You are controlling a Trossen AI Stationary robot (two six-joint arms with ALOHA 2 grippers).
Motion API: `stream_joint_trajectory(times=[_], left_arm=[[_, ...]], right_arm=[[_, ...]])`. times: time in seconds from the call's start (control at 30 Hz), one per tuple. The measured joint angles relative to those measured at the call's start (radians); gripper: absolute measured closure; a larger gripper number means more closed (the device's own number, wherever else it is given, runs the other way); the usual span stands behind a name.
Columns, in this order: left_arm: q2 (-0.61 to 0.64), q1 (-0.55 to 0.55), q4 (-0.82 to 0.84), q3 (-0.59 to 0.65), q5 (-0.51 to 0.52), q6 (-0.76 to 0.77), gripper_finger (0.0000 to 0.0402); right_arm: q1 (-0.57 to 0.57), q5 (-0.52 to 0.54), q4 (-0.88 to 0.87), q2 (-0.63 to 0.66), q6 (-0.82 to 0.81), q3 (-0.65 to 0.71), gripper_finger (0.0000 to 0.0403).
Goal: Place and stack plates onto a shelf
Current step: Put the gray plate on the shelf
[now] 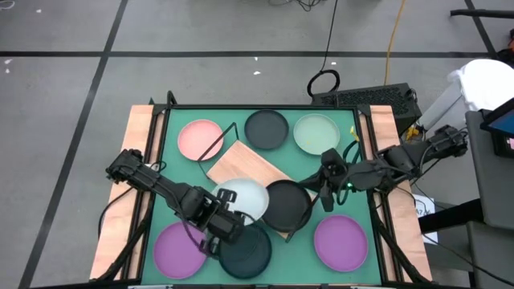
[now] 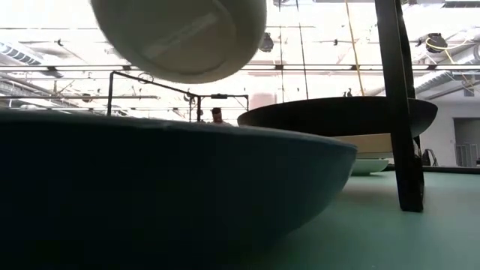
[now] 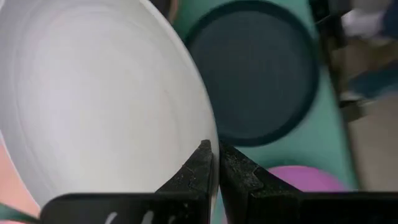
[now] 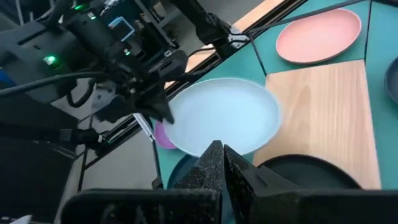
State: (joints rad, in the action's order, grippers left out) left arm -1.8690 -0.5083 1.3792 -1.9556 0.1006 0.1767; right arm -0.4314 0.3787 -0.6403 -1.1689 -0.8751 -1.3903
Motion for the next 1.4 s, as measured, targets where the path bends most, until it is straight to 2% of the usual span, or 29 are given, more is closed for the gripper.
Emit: stream_joint_trajectory(times=[0.17,0.23,0.3,0.43,0.63,0.8,1.1,1.23,1.4], left_arm=[[0.0,0.023,0.006,0.009,0.172,-0.165,0.0379],[0.0,0.04,0.006,0.025,0.212,-0.23,0.0379],[0.0,0.06,0.006,0.052,0.215,-0.285,0.0378],[0.0,0.088,-0.034,0.15,0.216,-0.289,0.0377],[-0.001,0.072,-0.135,0.269,0.243,-0.365,0.039],[0.0,0.077,-0.203,0.35,0.318,-0.348,0.039],[0.0,0.085,-0.292,0.481,0.344,-0.347,0.0391],[0.0,0.087,-0.317,0.492,0.345,-0.342,0.0391],[0.018,0.115,-0.333,0.493,0.347,-0.265,0.0391]], right_arm=[[-0.054,0.058,0.022,0.0,-0.007,0.0,0.0403],[-0.072,0.086,0.034,0.0,-0.007,0.0,0.0403],[-0.087,0.109,0.039,0.0,-0.007,0.0,0.0403],[-0.115,0.14,0.038,0.0,-0.023,-0.001,0.0403],[-0.162,0.154,0.038,0.0,-0.048,-0.001,0.0403],[-0.184,0.202,0.038,0.002,-0.049,-0.001,0.0403],[-0.186,0.203,0.038,0.007,-0.049,-0.001,0.0403],[-0.186,0.203,0.038,0.009,-0.049,-0.001,0.0403],[-0.186,0.203,0.038,0.01,-0.049,-0.001,0.0403]])
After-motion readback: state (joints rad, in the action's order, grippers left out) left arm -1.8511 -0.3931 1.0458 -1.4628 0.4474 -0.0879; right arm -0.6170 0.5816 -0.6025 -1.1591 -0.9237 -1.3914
